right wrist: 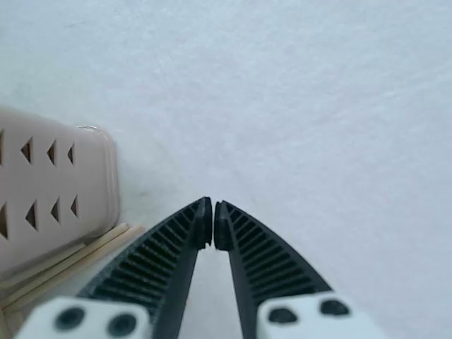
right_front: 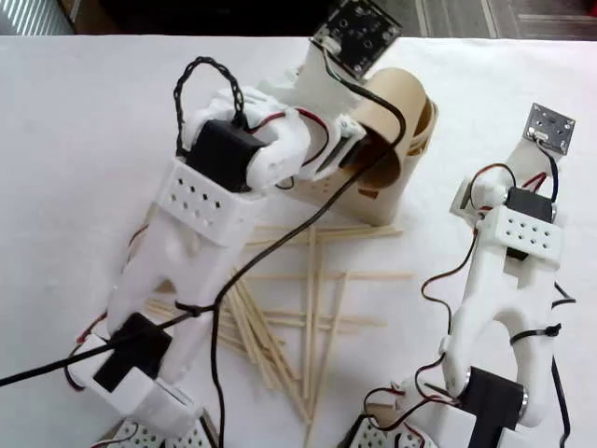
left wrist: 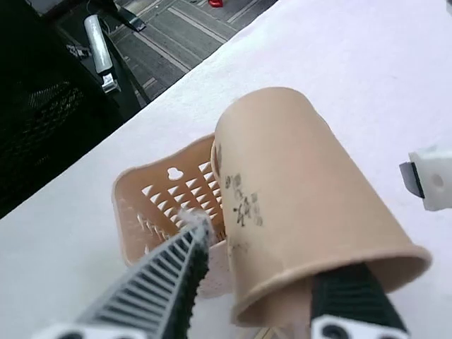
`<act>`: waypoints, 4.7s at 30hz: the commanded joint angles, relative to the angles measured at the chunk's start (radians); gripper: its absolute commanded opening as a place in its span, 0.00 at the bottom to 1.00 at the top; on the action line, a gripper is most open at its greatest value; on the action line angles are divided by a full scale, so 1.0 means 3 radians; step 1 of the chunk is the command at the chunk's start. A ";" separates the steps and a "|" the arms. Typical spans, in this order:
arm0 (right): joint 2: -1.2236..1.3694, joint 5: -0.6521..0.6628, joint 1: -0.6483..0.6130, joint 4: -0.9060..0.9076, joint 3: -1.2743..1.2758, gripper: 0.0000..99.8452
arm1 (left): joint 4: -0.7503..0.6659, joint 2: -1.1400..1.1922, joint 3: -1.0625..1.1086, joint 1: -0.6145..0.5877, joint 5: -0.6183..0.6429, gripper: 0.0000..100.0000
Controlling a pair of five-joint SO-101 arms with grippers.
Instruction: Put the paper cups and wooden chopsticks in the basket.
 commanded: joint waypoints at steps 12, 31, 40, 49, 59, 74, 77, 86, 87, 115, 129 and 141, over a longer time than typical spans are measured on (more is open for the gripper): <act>-0.0100 0.0010 0.0003 -0.0033 -0.0026 0.02 | -0.0880 0.0207 -0.0169 -0.0084 0.0143 0.27; -0.0105 0.0015 -0.0074 -0.0043 0.0015 0.02 | -0.1207 0.0187 -0.0169 -0.0120 0.0261 0.27; -0.0105 0.0015 -0.0074 -0.0043 0.0015 0.02 | -0.0082 0.0187 -0.0690 -0.0468 -0.0061 0.27; -0.0105 0.0015 -0.0074 -0.0043 0.0020 0.02 | 0.1386 0.0192 -0.1626 -0.0657 -0.0921 0.27; -0.0100 0.0015 -0.0079 -0.0043 0.0026 0.02 | 0.1376 -0.0463 -0.0414 -0.1343 -0.1642 0.27; -0.0100 0.0015 -0.0079 -0.0043 0.0031 0.02 | 0.0522 -0.2565 0.3319 -0.2227 -0.3345 0.27; -0.0100 0.0015 -0.0079 -0.0038 0.0031 0.02 | 0.0138 -0.2887 0.4056 -0.2411 -0.3621 0.27; -0.0100 0.0015 -0.0084 -0.0125 0.0102 0.02 | -0.1048 -0.3721 0.5657 -0.2662 -0.3846 0.27; -0.0100 0.0015 -0.0084 -0.0146 0.0118 0.02 | -0.1171 -0.3767 0.5785 -0.2662 -0.3841 0.27; -0.0100 0.0015 -0.0084 -0.0161 0.0133 0.02 | 0.0031 -0.3844 0.4301 -0.2314 -0.3350 0.02; -0.0100 0.0015 -0.0084 -0.0161 0.0133 0.02 | -0.1166 -0.3844 0.5805 -0.3122 -0.3606 0.26; -0.0100 0.0015 -0.0084 -0.0161 0.0133 0.02 | -0.2250 -0.3849 0.6506 -0.2918 -0.3360 0.18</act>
